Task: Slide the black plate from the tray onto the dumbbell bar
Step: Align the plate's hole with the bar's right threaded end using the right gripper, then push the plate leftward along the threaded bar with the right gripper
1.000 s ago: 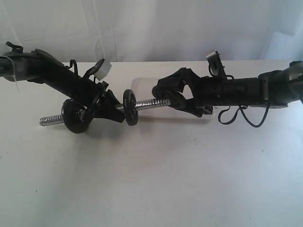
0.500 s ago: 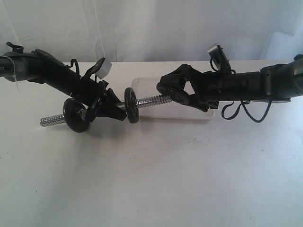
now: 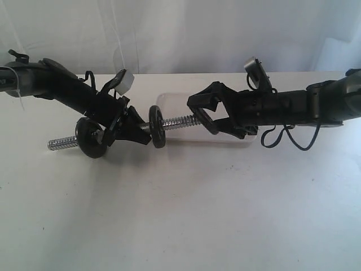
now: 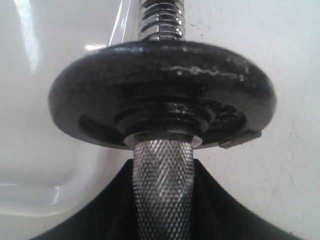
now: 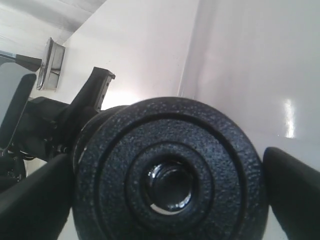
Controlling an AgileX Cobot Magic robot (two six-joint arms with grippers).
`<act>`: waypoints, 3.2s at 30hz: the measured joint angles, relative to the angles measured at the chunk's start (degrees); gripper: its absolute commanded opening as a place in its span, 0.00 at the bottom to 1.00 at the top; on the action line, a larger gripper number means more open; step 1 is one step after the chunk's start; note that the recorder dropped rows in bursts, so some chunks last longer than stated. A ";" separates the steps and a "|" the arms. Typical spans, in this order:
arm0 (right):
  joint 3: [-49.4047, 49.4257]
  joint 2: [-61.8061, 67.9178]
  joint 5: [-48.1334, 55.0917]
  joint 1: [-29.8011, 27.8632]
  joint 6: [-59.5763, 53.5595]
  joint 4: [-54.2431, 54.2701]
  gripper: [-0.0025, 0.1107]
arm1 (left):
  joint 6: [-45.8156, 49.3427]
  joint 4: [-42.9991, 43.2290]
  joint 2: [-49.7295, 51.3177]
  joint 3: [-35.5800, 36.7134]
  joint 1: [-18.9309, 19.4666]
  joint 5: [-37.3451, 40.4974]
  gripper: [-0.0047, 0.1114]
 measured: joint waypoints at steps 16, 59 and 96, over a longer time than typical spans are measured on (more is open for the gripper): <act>0.00 0.00 -0.70 0.98 3.87 0.73 0.02 | 0.69 0.04 0.00 0.00 0.00 0.47 0.04; -1.23 0.87 2.80 1.11 16.41 -0.79 0.57 | 2.15 -0.36 0.00 0.00 0.53 2.02 0.04; -1.23 0.90 3.33 1.64 13.21 -1.29 0.95 | 3.50 -0.22 0.00 0.00 0.53 2.47 0.04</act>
